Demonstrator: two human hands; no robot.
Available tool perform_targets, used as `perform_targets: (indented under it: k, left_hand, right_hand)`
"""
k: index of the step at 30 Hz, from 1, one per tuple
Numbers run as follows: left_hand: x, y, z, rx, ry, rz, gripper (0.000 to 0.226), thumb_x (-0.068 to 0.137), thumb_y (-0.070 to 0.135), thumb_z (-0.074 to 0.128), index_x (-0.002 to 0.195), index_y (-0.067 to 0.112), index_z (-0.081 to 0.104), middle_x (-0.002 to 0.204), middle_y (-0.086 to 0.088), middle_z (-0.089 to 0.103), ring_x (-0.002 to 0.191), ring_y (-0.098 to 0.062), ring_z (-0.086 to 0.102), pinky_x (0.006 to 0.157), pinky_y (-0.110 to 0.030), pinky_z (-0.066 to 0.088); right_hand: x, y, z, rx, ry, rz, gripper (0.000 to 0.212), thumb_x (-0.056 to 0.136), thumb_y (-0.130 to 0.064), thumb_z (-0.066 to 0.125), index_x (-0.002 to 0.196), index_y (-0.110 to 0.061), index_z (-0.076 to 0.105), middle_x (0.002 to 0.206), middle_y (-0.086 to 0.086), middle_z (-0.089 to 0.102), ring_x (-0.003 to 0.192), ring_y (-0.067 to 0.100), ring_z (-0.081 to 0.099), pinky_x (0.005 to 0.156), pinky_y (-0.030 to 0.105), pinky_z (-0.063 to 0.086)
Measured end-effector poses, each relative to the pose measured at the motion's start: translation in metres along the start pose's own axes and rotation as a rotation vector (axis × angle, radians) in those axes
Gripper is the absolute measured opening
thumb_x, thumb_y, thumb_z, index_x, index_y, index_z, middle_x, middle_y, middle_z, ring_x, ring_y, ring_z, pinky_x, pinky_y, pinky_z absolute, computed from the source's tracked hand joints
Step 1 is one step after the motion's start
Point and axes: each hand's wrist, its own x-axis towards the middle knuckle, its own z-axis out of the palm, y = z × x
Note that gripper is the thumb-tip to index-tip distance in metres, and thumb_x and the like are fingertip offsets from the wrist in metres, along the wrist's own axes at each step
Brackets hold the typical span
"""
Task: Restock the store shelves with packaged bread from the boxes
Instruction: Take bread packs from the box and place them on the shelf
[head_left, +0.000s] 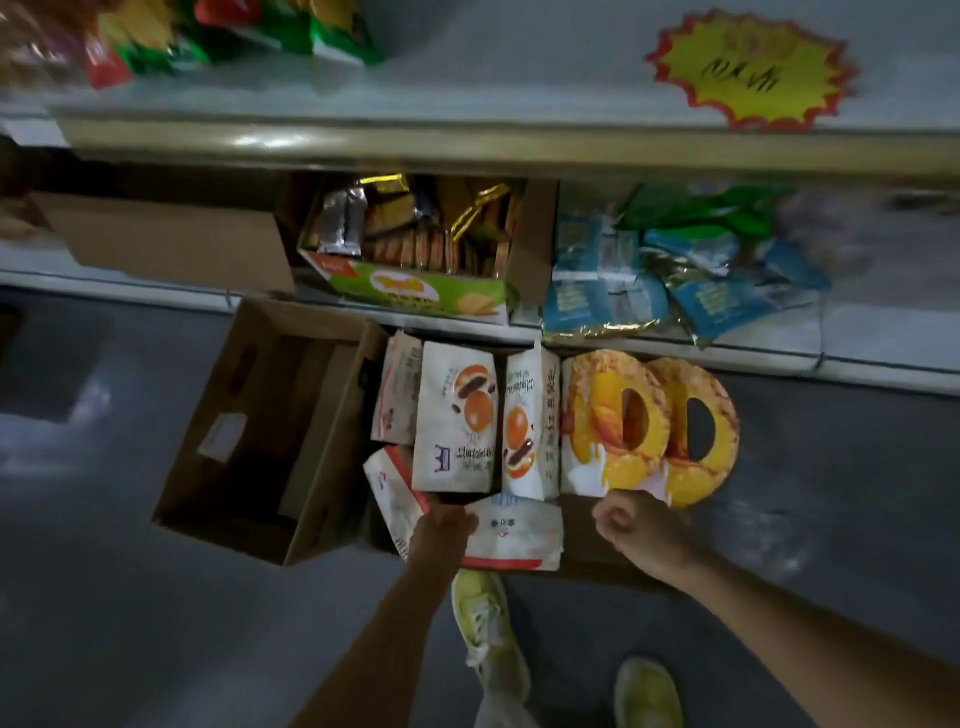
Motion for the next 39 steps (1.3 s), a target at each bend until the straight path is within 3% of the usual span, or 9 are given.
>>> perform_targets:
  k: [3, 6, 9, 12, 15, 25, 31, 35, 39]
  left_hand:
    - [0.054, -0.066, 0.016, 0.07, 0.08, -0.078, 0.028, 0.088, 0.013, 0.069, 0.111, -0.003, 0.065, 0.111, -0.018, 0.065, 0.109, -0.036, 0.061, 0.091, -0.035, 0.047]
    - [0.069, -0.093, 0.025, -0.083, 0.139, -0.198, 0.024, 0.085, -0.001, 0.069, 0.103, -0.014, 0.063, 0.082, -0.023, 0.061, 0.095, -0.052, 0.061, 0.073, -0.038, 0.046]
    - [0.074, -0.096, 0.032, -0.361, 0.132, -0.251, 0.022, 0.093, 0.0, 0.06, 0.114, -0.005, 0.059, 0.075, -0.012, 0.052, 0.071, -0.03, 0.054, 0.067, -0.034, 0.042]
    - [0.09, -0.109, 0.045, -0.63, 0.072, -0.35, 0.021, 0.098, 0.012, 0.057, 0.118, 0.009, 0.052, 0.091, -0.013, 0.056, 0.092, -0.027, 0.055, 0.086, -0.042, 0.047]
    - [0.103, -0.119, 0.056, -0.763, 0.068, -0.382, 0.017, 0.097, 0.015, 0.06, 0.11, 0.011, 0.051, 0.095, -0.013, 0.06, 0.092, -0.028, 0.06, 0.097, -0.046, 0.048]
    - [0.113, -0.118, 0.054, -0.658, 0.147, -0.3, 0.011, 0.097, 0.02, 0.058, 0.094, 0.011, 0.053, 0.076, -0.006, 0.06, 0.063, -0.016, 0.06, 0.05, -0.028, 0.049]
    - [0.072, -0.088, 0.031, -0.632, 0.178, -0.241, 0.016, 0.093, 0.014, 0.064, 0.083, 0.013, 0.053, 0.079, -0.006, 0.06, 0.066, -0.016, 0.059, 0.065, -0.032, 0.055]
    - [0.028, -0.06, 0.007, -0.621, 0.173, -0.133, 0.025, 0.09, 0.014, 0.068, 0.111, 0.011, 0.056, 0.086, -0.005, 0.064, 0.073, -0.02, 0.064, 0.07, -0.035, 0.057]
    - [-0.02, -0.026, -0.026, -0.605, 0.112, -0.063, 0.035, 0.085, 0.02, 0.073, 0.113, 0.004, 0.06, 0.089, -0.011, 0.07, 0.076, -0.026, 0.07, 0.077, -0.04, 0.06]
  right_hand:
    - [0.025, 0.029, 0.039, -0.166, -0.013, -0.043, 0.026, 0.091, -0.018, 0.061, 0.114, -0.027, 0.066, 0.11, -0.006, 0.067, 0.101, 0.009, 0.061, 0.087, 0.023, 0.048]
    - [0.053, 0.06, 0.079, -0.242, -0.054, -0.094, 0.056, 0.087, -0.016, 0.063, 0.139, -0.034, 0.051, 0.143, -0.007, 0.049, 0.13, 0.012, 0.045, 0.108, 0.029, 0.039]
    - [0.074, 0.084, 0.105, -0.508, -0.007, -0.204, 0.077, 0.081, -0.026, 0.072, 0.148, -0.035, 0.035, 0.153, -0.004, 0.035, 0.141, 0.02, 0.032, 0.115, 0.038, 0.03]
    - [0.09, 0.097, 0.126, -0.637, 0.038, -0.306, 0.088, 0.073, -0.031, 0.08, 0.149, -0.032, 0.036, 0.154, 0.001, 0.034, 0.14, 0.026, 0.035, 0.111, 0.048, 0.035]
    - [0.105, 0.104, 0.14, -0.603, 0.048, -0.321, 0.084, 0.077, -0.036, 0.077, 0.149, -0.033, 0.035, 0.157, 0.0, 0.03, 0.141, 0.027, 0.034, 0.112, 0.046, 0.034]
    - [0.114, 0.097, 0.143, -0.495, 0.081, -0.306, 0.052, 0.096, -0.012, 0.052, 0.143, -0.034, 0.045, 0.154, -0.011, 0.036, 0.144, 0.013, 0.029, 0.12, 0.031, 0.019]
    - [0.073, 0.065, 0.107, -0.306, 0.145, -0.281, 0.036, 0.097, -0.012, 0.053, 0.129, -0.028, 0.062, 0.141, -0.011, 0.054, 0.137, 0.016, 0.04, 0.113, 0.035, 0.034]
    - [0.04, 0.03, 0.067, -0.283, 0.1, -0.298, 0.031, 0.102, -0.023, 0.045, 0.124, -0.022, 0.066, 0.137, -0.008, 0.058, 0.14, 0.018, 0.035, 0.112, 0.032, 0.03]
    - [-0.006, -0.018, 0.023, -0.126, 0.192, -0.344, 0.04, 0.101, -0.038, 0.044, 0.107, -0.01, 0.072, 0.107, 0.008, 0.067, 0.108, 0.029, 0.058, 0.082, 0.035, 0.043]
